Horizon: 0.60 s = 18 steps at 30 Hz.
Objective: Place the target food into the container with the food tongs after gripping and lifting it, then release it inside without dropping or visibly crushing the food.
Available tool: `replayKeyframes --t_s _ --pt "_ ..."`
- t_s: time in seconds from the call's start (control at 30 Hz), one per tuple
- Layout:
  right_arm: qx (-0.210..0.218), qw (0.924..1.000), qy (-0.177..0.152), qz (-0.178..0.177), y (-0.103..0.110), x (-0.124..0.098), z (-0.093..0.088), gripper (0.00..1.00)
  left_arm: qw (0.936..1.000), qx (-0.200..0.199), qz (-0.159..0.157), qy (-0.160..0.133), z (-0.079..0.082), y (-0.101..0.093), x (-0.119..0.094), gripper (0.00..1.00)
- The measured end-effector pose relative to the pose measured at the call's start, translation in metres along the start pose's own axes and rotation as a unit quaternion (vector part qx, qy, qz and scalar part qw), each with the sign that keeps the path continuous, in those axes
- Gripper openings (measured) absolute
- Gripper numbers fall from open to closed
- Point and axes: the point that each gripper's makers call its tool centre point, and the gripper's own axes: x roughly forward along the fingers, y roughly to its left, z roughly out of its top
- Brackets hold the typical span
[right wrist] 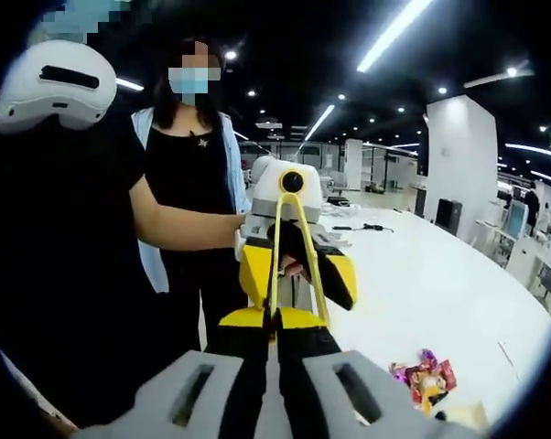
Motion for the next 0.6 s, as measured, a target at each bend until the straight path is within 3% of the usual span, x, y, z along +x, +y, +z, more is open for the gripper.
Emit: replayKeyframes --t_s 0.17,0.4,0.5,0.6 --pt "0.003 1.0000 0.001 -0.004 -0.001 -0.006 -0.003 0.03 1.0000 -0.002 0.005 -0.008 0.003 0.002 -0.002 0.25" --pt "0.013 0.9999 0.000 -0.011 -0.002 -0.007 -0.007 0.11 0.9989 -0.007 0.012 -0.044 0.019 0.003 -0.006 0.25" --pt "-0.005 0.9999 -0.011 -0.007 -0.001 -0.003 -0.001 0.02 0.9993 -0.004 0.007 -0.037 0.016 0.000 -0.002 0.25" --pt "-0.006 0.9999 -0.011 -0.011 -0.001 -0.003 0.000 0.02 0.9991 -0.006 0.008 -0.041 0.018 0.000 -0.003 0.25"
